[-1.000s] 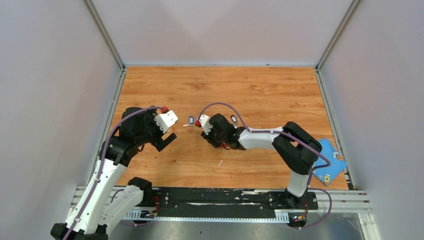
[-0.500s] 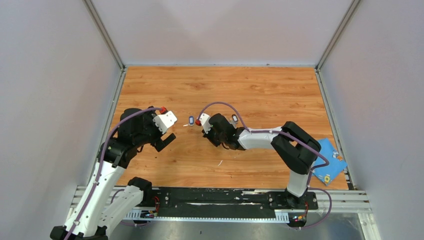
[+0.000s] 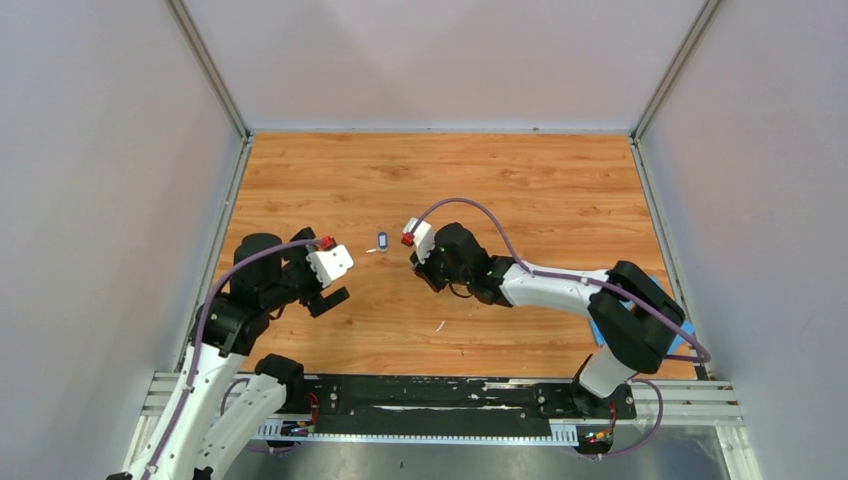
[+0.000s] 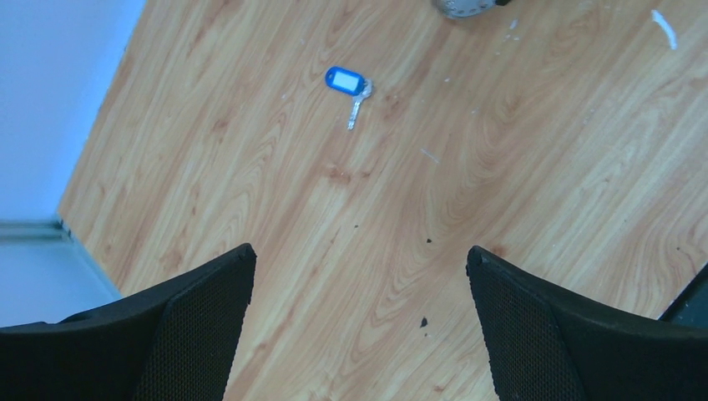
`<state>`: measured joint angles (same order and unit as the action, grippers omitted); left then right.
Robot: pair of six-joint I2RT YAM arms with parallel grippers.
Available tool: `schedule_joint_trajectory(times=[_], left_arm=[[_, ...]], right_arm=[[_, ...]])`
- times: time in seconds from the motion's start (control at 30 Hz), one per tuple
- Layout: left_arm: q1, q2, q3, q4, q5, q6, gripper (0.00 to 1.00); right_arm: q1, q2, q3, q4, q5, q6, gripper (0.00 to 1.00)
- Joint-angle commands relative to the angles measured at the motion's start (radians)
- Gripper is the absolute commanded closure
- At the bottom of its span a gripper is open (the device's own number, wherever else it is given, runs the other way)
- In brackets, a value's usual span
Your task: Put the keys on the keyring
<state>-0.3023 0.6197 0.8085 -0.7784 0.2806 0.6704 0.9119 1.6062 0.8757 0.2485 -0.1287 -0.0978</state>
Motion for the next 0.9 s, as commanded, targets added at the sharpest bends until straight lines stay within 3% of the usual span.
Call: schedule_joint_trajectory(times=[0.0, 0.1, 0.23, 0.5, 0.7, 0.87], left_arm=[[0.006, -0.095, -0.049, -0.013, 0.164, 0.123, 0.01], [0.006, -0.169, -0.079, 0.001, 0.309, 0.2, 0.03], [0.006, -0.196, -0.088, 0.052, 0.49, 0.182, 0.1], [0.006, -0.104, -0.067, 0.244, 0.576, -0.128, 0.18], [0.006, -0.04, -0.034, 0.254, 0.674, -0.33, 0.25], [0.006, -0.054, -0.034, 0.256, 0.765, -0.348, 0.41]], right_arm=[[0.012, -0.107, -0.031, 0.038, -0.086, 0.061, 1.0], [0.012, -0.185, -0.039, 0.036, -0.166, 0.091, 1.0], [0.015, -0.28, -0.05, 0.035, -0.271, 0.16, 1.0], [0.045, -0.388, -0.026, -0.002, -0.383, 0.19, 1.0], [0.091, -0.416, 0.032, -0.066, -0.409, 0.175, 1.0], [0.112, -0.413, 0.082, -0.088, -0.476, 0.18, 1.0]])
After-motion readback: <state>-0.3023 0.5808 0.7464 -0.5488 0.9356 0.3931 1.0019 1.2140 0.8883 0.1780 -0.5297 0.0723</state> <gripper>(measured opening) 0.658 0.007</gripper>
